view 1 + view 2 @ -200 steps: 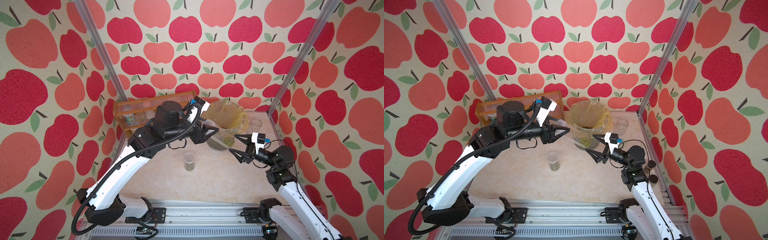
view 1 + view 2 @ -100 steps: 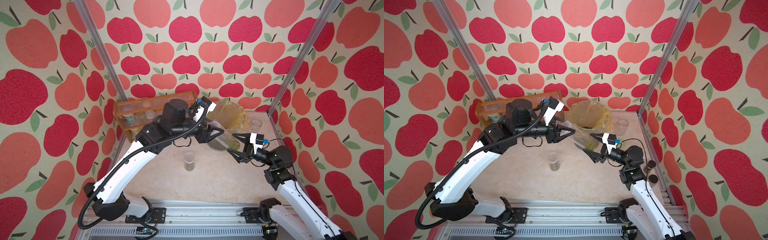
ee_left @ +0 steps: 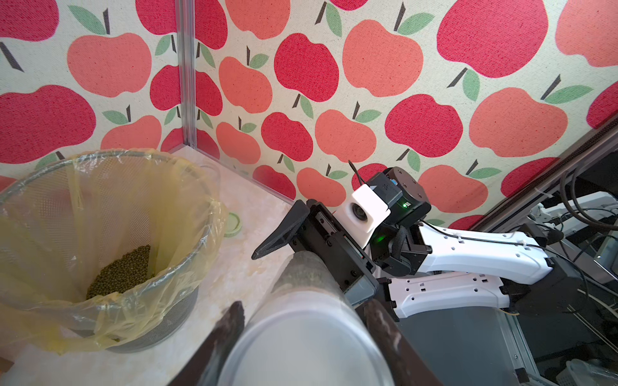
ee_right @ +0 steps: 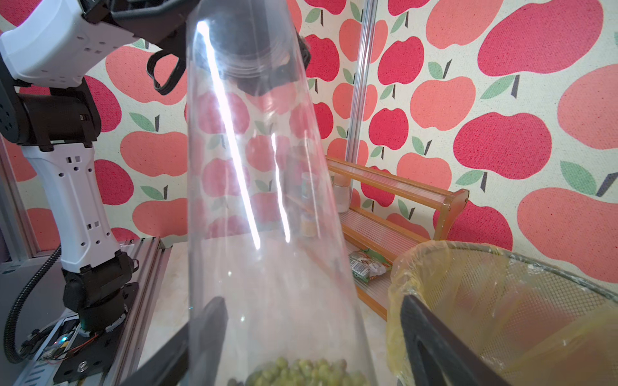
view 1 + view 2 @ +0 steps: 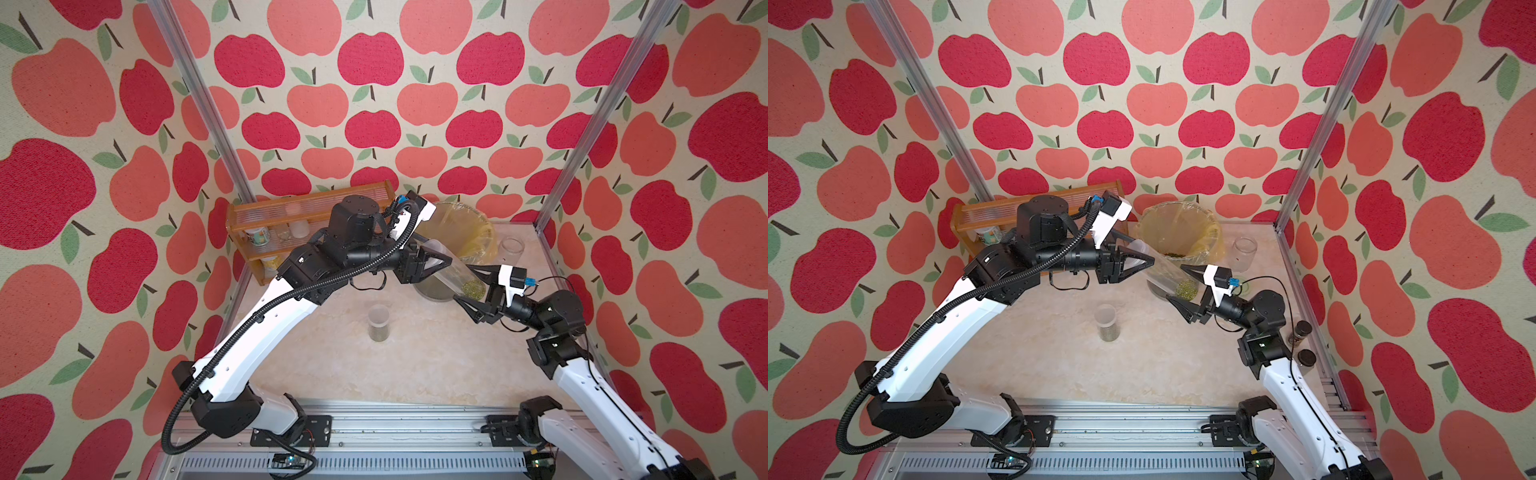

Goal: Empty moldy mung beans from jars
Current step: Pick up the jar from the center of the board.

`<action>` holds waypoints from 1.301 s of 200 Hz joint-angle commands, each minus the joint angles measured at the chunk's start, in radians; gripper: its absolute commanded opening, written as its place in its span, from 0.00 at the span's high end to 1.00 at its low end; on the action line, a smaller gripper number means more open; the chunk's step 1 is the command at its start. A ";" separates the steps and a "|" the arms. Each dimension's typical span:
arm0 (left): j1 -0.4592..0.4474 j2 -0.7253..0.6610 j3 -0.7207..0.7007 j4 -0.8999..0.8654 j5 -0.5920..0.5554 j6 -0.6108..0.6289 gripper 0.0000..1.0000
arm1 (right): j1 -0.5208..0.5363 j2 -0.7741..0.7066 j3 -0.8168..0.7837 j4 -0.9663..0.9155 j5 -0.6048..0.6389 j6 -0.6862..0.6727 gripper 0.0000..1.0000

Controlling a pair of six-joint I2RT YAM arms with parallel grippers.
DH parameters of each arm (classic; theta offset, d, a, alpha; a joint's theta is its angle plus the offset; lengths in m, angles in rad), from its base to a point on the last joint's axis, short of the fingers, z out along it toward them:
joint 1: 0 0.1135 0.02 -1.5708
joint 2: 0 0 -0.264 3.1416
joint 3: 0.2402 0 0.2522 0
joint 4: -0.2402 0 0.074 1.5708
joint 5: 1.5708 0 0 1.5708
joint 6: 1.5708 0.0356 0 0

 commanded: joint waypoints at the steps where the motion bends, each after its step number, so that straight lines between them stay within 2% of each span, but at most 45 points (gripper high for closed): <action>1: 0.010 0.006 0.017 0.040 0.035 -0.011 0.73 | 0.011 -0.002 0.012 0.086 0.015 0.032 0.16; 22: 0.015 0.004 0.001 0.062 0.044 -0.021 0.73 | 0.011 0.006 0.022 0.092 0.002 0.039 0.24; 40: 0.022 0.002 -0.009 0.078 0.052 -0.030 0.73 | 0.011 0.016 0.026 0.098 -0.007 0.046 0.26; 192: 0.060 0.006 -0.034 0.097 0.083 -0.049 0.73 | 0.014 0.054 0.037 0.169 -0.007 0.087 0.27; 260: 0.079 0.022 -0.036 0.110 0.112 -0.071 0.73 | 0.022 0.077 0.050 0.189 -0.020 0.094 0.32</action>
